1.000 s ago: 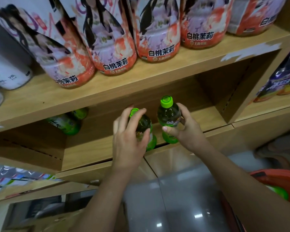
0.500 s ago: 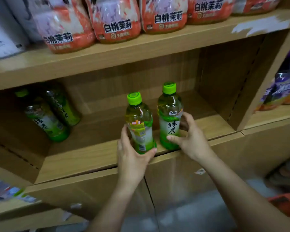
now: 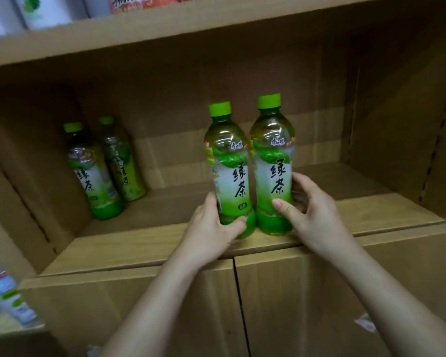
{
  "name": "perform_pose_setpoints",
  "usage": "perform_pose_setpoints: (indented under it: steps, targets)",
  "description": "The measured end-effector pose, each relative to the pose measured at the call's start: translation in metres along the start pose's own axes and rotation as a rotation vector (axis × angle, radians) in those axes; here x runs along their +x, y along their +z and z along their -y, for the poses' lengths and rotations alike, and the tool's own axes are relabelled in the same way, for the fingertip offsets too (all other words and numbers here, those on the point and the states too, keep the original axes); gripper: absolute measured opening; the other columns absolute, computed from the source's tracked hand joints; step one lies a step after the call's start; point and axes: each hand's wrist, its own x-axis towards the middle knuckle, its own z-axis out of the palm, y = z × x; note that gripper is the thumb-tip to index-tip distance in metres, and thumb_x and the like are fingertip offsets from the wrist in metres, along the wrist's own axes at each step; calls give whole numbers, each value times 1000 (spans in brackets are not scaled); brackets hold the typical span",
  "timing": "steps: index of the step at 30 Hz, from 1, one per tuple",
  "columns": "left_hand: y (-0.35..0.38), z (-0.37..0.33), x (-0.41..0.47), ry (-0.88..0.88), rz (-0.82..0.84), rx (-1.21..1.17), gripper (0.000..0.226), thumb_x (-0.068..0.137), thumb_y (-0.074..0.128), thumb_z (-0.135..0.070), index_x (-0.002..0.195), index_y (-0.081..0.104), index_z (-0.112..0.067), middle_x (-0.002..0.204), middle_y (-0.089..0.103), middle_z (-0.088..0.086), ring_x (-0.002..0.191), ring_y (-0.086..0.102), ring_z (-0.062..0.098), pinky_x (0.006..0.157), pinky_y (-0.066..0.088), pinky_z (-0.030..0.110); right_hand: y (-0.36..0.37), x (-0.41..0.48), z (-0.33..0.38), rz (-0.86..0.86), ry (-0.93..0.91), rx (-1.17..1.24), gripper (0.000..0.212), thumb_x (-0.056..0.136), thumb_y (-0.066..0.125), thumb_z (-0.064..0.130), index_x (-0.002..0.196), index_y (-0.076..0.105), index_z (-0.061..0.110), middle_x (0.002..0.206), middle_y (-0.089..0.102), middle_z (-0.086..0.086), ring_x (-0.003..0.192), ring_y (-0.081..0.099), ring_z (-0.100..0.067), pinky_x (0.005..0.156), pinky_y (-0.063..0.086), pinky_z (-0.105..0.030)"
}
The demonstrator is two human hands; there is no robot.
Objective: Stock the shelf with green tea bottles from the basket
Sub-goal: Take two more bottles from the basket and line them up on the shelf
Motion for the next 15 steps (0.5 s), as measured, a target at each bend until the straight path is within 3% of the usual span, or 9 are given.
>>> perform_pose_setpoints:
  steps: [3, 7, 12, 15]
  targets:
    - [-3, -2, -1, 35, -117, 137, 62, 64, 79, -49, 112, 54, -19, 112, 61, -1, 108, 53, 17, 86, 42, 28, 2, -3, 1, -39, -58, -80, 58, 81, 73, 24, 133, 47, 20, 116, 58, 14, 108, 61, -9, 96, 50, -31]
    - [-16, -7, -9, -34, -148, 223, 60, 63, 78, -54, 106, 54, -21, 110, 67, 0, 104, 60, 22, 82, 49, 36, 7, -2, 12, -31, -32, -140, 69, 79, 75, 26, 138, 41, 18, 123, 61, 4, 112, 59, -14, 98, 49, -34]
    - [-54, 21, -15, -179, -246, 323, 63, 66, 75, -54, 111, 46, -21, 109, 67, 5, 103, 61, 29, 79, 50, 39, 53, 15, 40, 97, 33, -183, 57, 76, 79, 27, 123, 46, 18, 120, 65, -5, 110, 61, -26, 93, 50, -43]
    - [-80, 45, -22, -218, -291, 311, 69, 66, 75, -52, 119, 44, -23, 115, 67, 1, 106, 62, 26, 83, 51, 39, 92, 18, 59, 165, 10, -141, 52, 76, 78, 28, 116, 47, 19, 116, 67, -5, 105, 62, -26, 88, 51, -37]
